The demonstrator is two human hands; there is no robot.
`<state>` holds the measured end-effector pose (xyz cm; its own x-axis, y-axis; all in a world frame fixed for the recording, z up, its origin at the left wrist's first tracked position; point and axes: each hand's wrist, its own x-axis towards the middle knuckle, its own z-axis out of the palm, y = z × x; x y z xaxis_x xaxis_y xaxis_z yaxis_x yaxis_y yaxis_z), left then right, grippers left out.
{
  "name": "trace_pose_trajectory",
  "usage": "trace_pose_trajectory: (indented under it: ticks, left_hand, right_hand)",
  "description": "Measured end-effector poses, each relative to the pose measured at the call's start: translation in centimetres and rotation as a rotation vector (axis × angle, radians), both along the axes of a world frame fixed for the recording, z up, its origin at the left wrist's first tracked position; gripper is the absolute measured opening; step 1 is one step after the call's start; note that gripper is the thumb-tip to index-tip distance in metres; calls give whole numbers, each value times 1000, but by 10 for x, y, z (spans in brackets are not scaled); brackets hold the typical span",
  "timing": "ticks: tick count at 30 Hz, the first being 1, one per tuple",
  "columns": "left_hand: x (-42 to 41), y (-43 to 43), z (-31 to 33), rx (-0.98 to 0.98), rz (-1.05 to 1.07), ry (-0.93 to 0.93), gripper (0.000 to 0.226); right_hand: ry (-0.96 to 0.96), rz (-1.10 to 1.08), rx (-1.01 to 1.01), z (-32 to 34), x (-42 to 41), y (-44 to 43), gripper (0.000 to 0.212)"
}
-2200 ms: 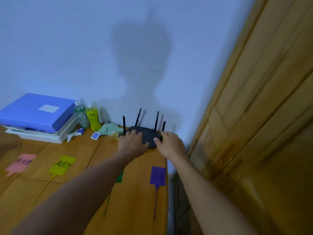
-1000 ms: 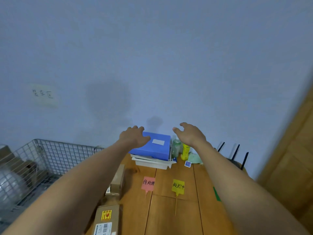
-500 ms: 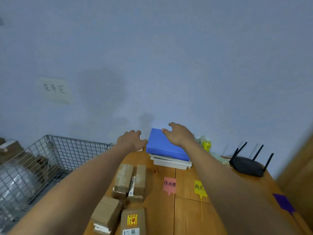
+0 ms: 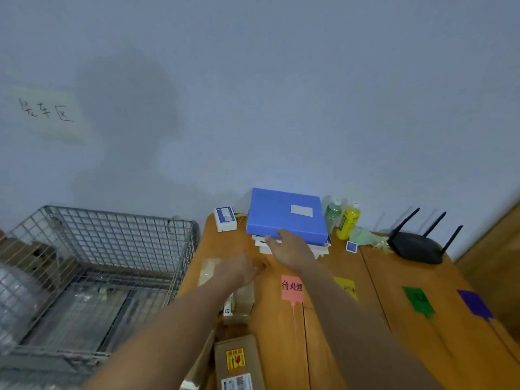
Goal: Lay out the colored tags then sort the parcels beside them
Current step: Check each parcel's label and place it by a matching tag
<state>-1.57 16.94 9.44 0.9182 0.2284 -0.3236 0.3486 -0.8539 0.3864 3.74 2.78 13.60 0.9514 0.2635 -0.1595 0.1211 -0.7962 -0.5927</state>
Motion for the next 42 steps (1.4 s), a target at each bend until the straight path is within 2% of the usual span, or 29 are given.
trace_pose_trajectory:
  ticks: [7, 12, 16, 18, 21, 23, 26, 28, 33, 38, 42]
  left_hand:
    - [7, -26, -97, 134, 17, 138, 73]
    - [7, -24, -119, 69, 103, 27, 59]
    - [7, -10, -96, -188, 155, -68, 53]
    - [7, 4, -67, -373, 153, -35, 51]
    - [6, 27, -18, -651, 170, -88, 30]
    - [1, 41, 14, -764, 164, -160, 19]
    - [-8, 58, 52, -883, 156, -233, 25]
    - [-14, 66, 74, -936, 119, -251, 27]
    - [-21, 66, 125, -1019, 80, -328, 28]
    - [-24, 59, 164, -1090, 102, -419, 27]
    - [-25, 53, 180, -1207, 117, -464, 32]
  right_hand:
    - [176, -60, 34, -79, -9, -13, 50]
    - [245, -103, 35, -120, -21, -27, 56]
    - [279, -194, 195, -119, -22, -35, 48]
    - [298, -280, 346, -102, -19, -39, 41]
    - [306, -365, 483, -65, -12, -45, 33]
    - [317, -377, 539, -37, -10, -47, 38]
    - [344, -307, 595, 2, -11, -52, 53]
    - [351, -232, 630, 31, -17, -55, 54]
    - [402, -78, 829, 94, -29, -62, 36]
    - [264, -47, 931, 143, -32, -70, 28]
    - [204, -80, 1004, 162, -32, -75, 31]
